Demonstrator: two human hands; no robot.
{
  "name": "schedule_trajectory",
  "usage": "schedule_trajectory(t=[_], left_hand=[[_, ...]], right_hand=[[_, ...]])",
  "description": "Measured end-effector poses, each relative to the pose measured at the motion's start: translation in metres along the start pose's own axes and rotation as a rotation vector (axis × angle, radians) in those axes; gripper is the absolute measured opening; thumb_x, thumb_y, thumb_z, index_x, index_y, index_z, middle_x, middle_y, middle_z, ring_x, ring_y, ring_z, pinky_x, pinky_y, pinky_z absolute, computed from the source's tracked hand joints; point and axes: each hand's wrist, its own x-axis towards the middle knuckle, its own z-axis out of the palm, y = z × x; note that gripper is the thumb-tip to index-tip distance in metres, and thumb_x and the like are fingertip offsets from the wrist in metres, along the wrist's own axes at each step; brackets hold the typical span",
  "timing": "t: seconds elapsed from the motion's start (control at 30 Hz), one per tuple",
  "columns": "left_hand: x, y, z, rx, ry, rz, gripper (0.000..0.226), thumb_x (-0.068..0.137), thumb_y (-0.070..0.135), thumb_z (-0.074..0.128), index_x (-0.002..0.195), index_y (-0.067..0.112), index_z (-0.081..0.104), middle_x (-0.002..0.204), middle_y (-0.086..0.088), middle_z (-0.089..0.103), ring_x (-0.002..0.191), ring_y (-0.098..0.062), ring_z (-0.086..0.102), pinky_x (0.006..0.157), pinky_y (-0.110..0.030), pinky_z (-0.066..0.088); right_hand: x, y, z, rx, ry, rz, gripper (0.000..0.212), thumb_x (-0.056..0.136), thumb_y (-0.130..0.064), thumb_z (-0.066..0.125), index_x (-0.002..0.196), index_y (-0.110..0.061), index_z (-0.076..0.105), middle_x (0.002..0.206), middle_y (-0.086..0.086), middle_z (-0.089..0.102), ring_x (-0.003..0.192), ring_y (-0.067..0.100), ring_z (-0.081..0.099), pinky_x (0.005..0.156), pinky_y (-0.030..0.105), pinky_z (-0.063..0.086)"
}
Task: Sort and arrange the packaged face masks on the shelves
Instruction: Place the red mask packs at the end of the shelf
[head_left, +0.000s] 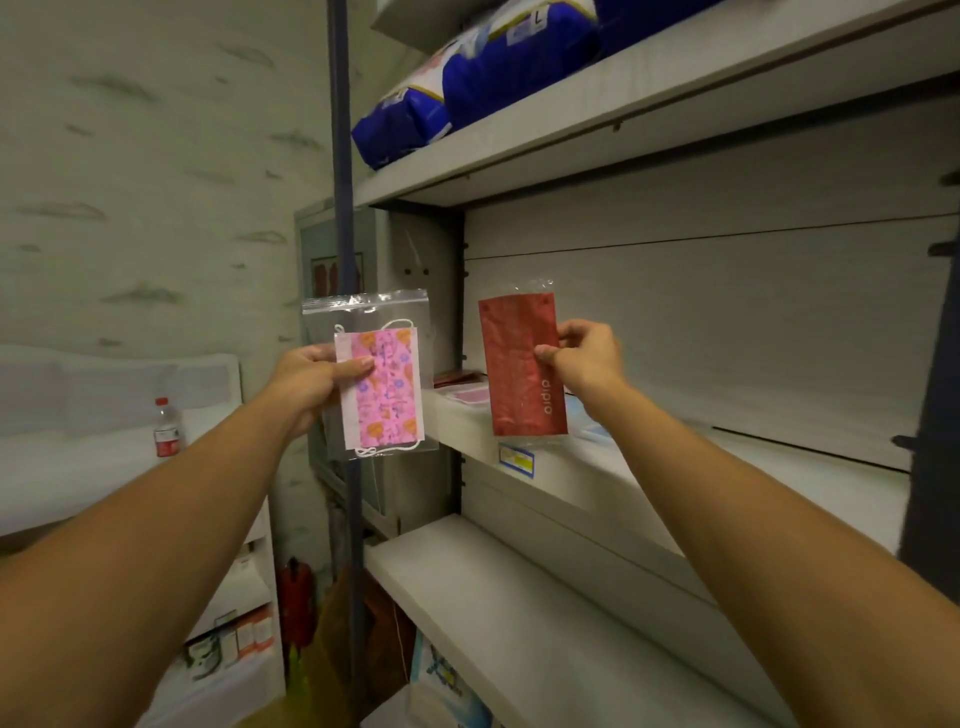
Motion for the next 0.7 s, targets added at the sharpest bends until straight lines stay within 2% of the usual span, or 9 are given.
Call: schedule_trajectory(t=[0.1,0.3,0.43,0.57,0.63,0.7], left_hand=[[0.022,-0.005,-0.004,-0.022,0.009,-0.004,0.018,0.085,0.008,0.077,0.102,0.009,0.071,0.094,-0.008,0.079,0.091,-0.026,0.075,0.073,-0.038,0.06],[0.059,-0.019,-0.024,-0.087,0.071,-0.082,0.013,0.089,-0.001,0.066,0.099,0.006,0.067,0.092,-0.01,0.075,0.088,-0.027,0.071,0.07,-0.036,0.055],[0.091,-0.033,-0.041,-0.098,0.071,-0.1,0.017,0.087,-0.006,0.058,0.099,0.003,0.065,0.094,-0.014,0.071,0.088,-0.029,0.069,0.072,-0.035,0.057],[0.126,-0.045,-0.057,-0.094,-0.007,-0.104,0.019,0.088,-0.009,0.06,0.099,0.004,0.067,0.094,-0.016,0.075,0.086,-0.029,0.074,0.061,-0.033,0.062],[0.145,-0.049,-0.064,-0.081,-0.048,-0.097,0.02,0.088,-0.01,0.062,0.101,0.004,0.069,0.092,-0.015,0.077,0.087,-0.03,0.075,0.063,-0.034,0.063],[0.163,-0.053,-0.07,-0.051,-0.105,-0.089,0.024,0.088,-0.008,0.065,0.107,0.006,0.071,0.096,-0.015,0.077,0.089,-0.03,0.076,0.072,-0.04,0.063]], right_hand=[[0.021,0.007,0.02,0.005,-0.002,-0.008,0.021,0.09,-0.007,0.073,0.078,-0.021,0.061,0.081,0.001,0.064,0.079,0.018,0.064,0.069,0.029,0.053],[0.049,0.025,0.065,0.008,-0.031,0.022,0.019,0.09,-0.011,0.074,0.081,-0.024,0.062,0.093,0.006,0.07,0.093,0.025,0.07,0.088,0.042,0.058],[0.061,0.029,0.094,0.005,-0.025,0.026,0.018,0.089,-0.012,0.075,0.081,-0.024,0.063,0.092,0.005,0.07,0.093,0.024,0.07,0.091,0.046,0.058],[0.071,0.031,0.121,0.013,-0.002,0.02,0.017,0.09,-0.011,0.073,0.083,-0.023,0.064,0.097,0.009,0.071,0.094,0.026,0.07,0.09,0.047,0.058],[0.076,0.029,0.134,0.012,0.02,0.018,0.015,0.091,-0.012,0.072,0.085,-0.023,0.064,0.097,0.007,0.071,0.094,0.023,0.07,0.089,0.045,0.058],[0.08,0.028,0.145,0.016,0.049,0.023,0.014,0.092,-0.012,0.072,0.086,-0.022,0.064,0.096,0.005,0.071,0.093,0.022,0.07,0.086,0.041,0.058]])
